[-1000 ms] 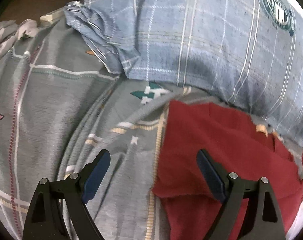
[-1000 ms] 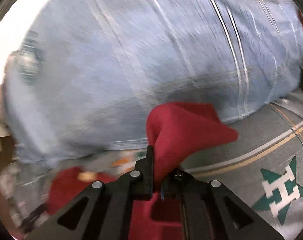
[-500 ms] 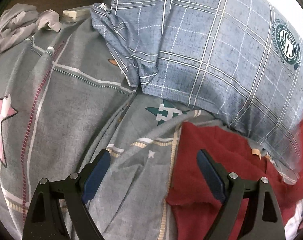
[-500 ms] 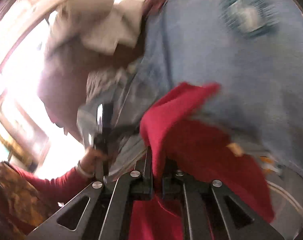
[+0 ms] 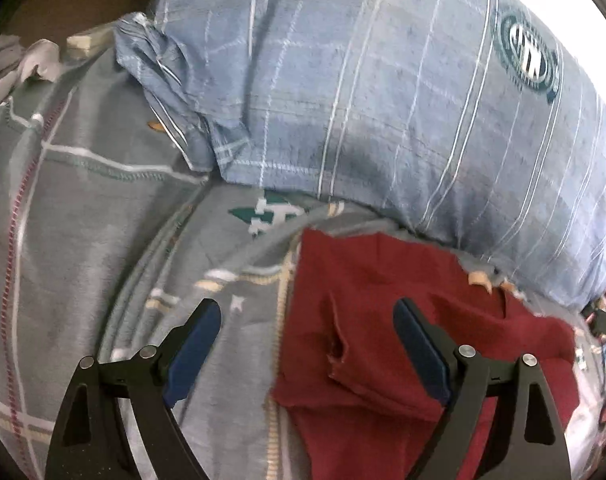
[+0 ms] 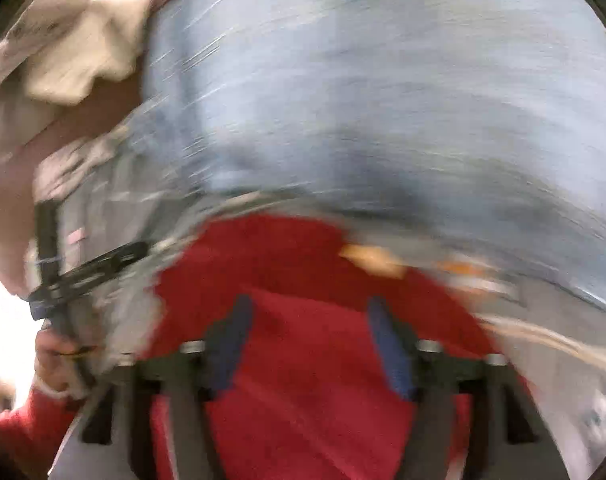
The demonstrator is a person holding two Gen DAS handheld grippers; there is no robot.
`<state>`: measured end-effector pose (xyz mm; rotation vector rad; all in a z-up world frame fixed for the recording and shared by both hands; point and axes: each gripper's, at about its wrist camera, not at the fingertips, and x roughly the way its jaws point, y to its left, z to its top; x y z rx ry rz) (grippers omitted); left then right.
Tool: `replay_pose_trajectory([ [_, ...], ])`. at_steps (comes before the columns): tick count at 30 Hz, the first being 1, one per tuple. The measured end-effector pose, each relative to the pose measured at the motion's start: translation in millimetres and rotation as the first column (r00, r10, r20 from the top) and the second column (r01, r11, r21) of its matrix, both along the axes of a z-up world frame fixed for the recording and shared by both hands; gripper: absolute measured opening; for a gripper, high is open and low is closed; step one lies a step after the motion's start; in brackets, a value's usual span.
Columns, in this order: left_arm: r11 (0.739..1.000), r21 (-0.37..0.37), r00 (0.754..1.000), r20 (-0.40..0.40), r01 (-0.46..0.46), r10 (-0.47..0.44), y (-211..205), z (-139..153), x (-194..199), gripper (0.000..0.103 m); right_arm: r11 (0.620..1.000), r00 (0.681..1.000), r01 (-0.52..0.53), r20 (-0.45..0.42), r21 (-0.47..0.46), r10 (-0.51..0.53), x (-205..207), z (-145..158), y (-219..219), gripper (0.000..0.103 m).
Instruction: Fold small clothes
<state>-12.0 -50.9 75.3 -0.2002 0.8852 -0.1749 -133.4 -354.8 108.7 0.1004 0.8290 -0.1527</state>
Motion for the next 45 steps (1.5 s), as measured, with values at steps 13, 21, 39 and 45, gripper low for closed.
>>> replay_pose_trajectory([
  [13,0.988,0.121,0.995,-0.043,0.096,-0.091,-50.7,-26.5,4.8,0.089,0.956,0.978,0.206,-0.078,0.209,-0.194,-17.3,-61.6,-92.2,0.014],
  [21,0.990,0.105,0.995,-0.057,0.089,-0.083,-45.5,-28.4,8.3,0.089,0.939,0.940,0.337,-0.083,0.071,-0.331,-44.1,-51.8,-100.2,0.032],
  [39,0.993,0.097,0.997,-0.049,0.065,-0.060,-41.2,-25.6,3.2,0.089,0.972,0.971,0.235,-0.052,0.006,-0.234,-108.3,-24.1,-49.6,0.051],
  [45,0.994,0.090,0.996,-0.064,0.061,-0.056,-40.8,-28.5,6.3,0.089,0.981,0.979,0.146,-0.125,-0.130,-0.162,-76.1,-48.8,-30.5,0.049],
])
